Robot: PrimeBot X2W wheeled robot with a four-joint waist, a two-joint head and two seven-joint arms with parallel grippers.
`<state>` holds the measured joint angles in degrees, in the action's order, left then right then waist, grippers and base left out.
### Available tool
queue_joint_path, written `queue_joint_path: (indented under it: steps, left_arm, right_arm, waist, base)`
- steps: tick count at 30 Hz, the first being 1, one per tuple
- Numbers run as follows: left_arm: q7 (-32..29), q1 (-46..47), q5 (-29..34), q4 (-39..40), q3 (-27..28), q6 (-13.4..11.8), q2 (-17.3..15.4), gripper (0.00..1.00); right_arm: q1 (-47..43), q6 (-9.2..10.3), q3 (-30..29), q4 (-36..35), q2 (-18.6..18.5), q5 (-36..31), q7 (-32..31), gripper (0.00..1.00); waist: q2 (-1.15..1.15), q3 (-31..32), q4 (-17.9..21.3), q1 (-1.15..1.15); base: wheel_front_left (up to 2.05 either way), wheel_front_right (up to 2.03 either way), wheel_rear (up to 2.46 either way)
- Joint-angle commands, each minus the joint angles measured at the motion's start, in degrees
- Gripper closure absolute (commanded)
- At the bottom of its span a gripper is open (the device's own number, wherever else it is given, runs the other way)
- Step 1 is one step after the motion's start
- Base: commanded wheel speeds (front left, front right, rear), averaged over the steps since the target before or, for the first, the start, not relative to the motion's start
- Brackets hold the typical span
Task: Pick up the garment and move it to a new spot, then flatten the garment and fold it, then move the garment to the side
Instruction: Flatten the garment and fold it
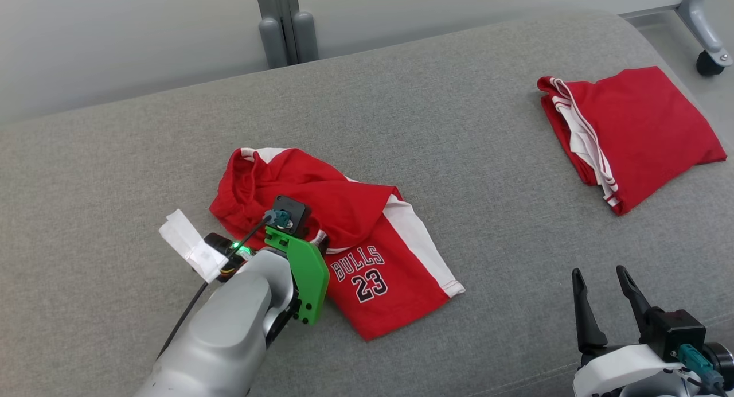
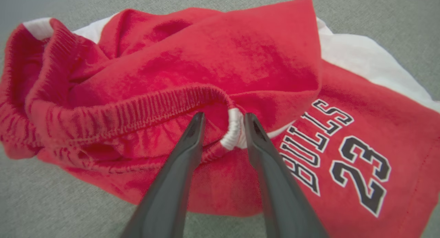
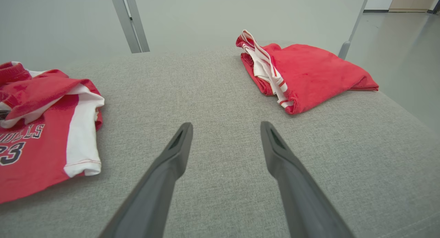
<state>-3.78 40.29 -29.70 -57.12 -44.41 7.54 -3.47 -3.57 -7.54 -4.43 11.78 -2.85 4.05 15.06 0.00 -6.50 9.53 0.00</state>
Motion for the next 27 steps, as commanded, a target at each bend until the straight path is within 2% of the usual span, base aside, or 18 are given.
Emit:
queue_joint_path:
  steps: [1,3,10,16,22,27]
  left_arm:
    - [-0.4,0.17,-1.45,0.66,-1.16,-0.16,-0.06,1.0]
    - [-0.37,0.63,-3.49,1.51,-2.32,-0.16,-0.39,1.0]
    - [4.71,9.29,-11.42,3.82,3.87,-0.15,-1.92,1.0]
    - [8.85,20.37,-13.58,4.55,8.99,-0.26,-4.38,1.0]
    - [13.13,27.77,-12.44,4.63,10.51,-0.37,-6.55,1.0]
    - [16.75,30.91,-12.99,7.29,10.44,-0.12,-5.74,1.0]
  right_arm:
    - [0.44,0.11,0.13,0.18,-0.07,0.45,0.15,0.0]
    - [0.17,0.1,0.24,0.3,-0.08,0.33,0.15,0.0]
    - [0.7,0.1,0.46,0.72,-0.08,0.23,0.15,0.0]
    - [1.72,0.11,1.7,1.47,-0.09,1.6,0.15,0.0]
    - [0.48,0.11,2.83,2.46,-0.07,3.38,0.15,0.0]
    - [1.12,0.11,2.14,2.33,-0.07,4.89,0.15,0.0]
  waist:
    - [0.0,0.37,0.06,0.0]
    - [0.0,0.71,0.17,0.0]
    - [0.0,1.5,1.49,0.0]
    - [0.0,1.68,4.55,0.0]
    - [0.0,2.04,7.82,0.0]
    - [0.0,0.65,8.43,0.0]
  base:
    - [0.0,0.0,0.0]
    - [0.0,0.0,0.0]
    - [0.0,0.0,0.0]
    - [0.0,0.0,0.0]
    - [0.0,0.0,0.0]
    - [0.0,0.0,0.0]
